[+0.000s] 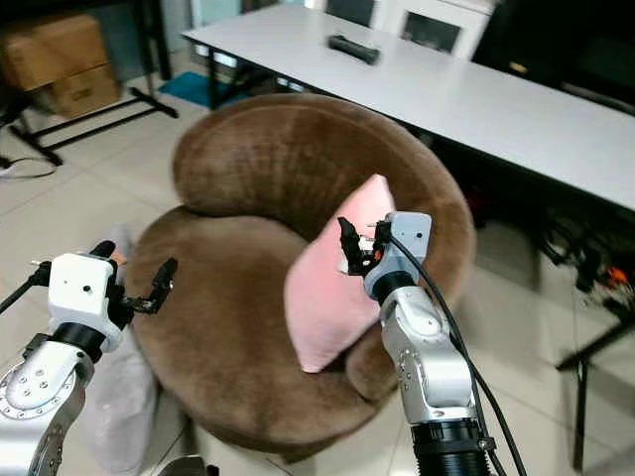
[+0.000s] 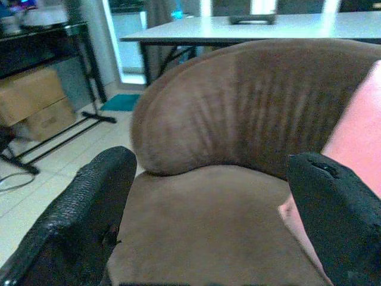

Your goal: Move the pillow to the sofa from floor

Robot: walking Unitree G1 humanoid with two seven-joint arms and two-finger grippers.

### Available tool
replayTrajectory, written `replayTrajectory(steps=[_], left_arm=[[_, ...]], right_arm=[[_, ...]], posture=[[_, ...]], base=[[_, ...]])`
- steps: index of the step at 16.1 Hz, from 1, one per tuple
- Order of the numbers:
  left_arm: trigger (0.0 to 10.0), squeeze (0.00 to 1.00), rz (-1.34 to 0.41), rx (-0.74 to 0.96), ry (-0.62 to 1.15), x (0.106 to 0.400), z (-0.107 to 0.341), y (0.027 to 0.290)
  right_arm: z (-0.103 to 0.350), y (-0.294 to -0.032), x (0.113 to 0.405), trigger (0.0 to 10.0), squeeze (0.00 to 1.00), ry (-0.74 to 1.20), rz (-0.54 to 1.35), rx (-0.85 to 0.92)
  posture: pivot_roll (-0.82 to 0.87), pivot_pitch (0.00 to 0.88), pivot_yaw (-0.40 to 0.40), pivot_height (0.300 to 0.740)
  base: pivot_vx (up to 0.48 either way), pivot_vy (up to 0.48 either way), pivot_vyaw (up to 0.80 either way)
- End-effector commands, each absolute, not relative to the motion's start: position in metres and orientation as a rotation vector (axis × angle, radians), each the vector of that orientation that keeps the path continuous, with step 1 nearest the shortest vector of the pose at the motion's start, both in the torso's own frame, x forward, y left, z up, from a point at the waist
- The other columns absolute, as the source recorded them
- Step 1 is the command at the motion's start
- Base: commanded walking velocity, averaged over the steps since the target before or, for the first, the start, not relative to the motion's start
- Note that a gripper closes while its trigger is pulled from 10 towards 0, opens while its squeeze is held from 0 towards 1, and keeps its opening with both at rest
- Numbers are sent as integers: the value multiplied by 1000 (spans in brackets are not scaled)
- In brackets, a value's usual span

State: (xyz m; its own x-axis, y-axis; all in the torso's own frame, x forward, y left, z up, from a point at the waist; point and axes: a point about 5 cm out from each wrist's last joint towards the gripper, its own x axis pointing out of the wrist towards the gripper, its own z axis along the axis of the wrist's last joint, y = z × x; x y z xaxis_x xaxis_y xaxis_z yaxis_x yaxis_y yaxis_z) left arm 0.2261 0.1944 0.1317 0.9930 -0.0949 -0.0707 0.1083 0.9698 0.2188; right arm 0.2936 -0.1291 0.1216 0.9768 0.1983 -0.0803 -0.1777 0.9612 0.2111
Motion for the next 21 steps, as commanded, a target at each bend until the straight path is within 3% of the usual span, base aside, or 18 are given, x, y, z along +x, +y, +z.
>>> replayTrajectory(steps=[1, 21], left_arm=[[10000, 0, -110, 224, 51, 228, 132, 191], [10000, 0, -135, 217, 58, 228, 127, 184]], right_arm=[[125, -129, 296, 10000, 0, 103, 200, 193], [116, -132, 291, 10000, 0, 136, 258, 134]], posture=[[85, 0, -135, 740], [81, 0, -142, 740]], base=[[0, 360, 0], [0, 355, 0]])
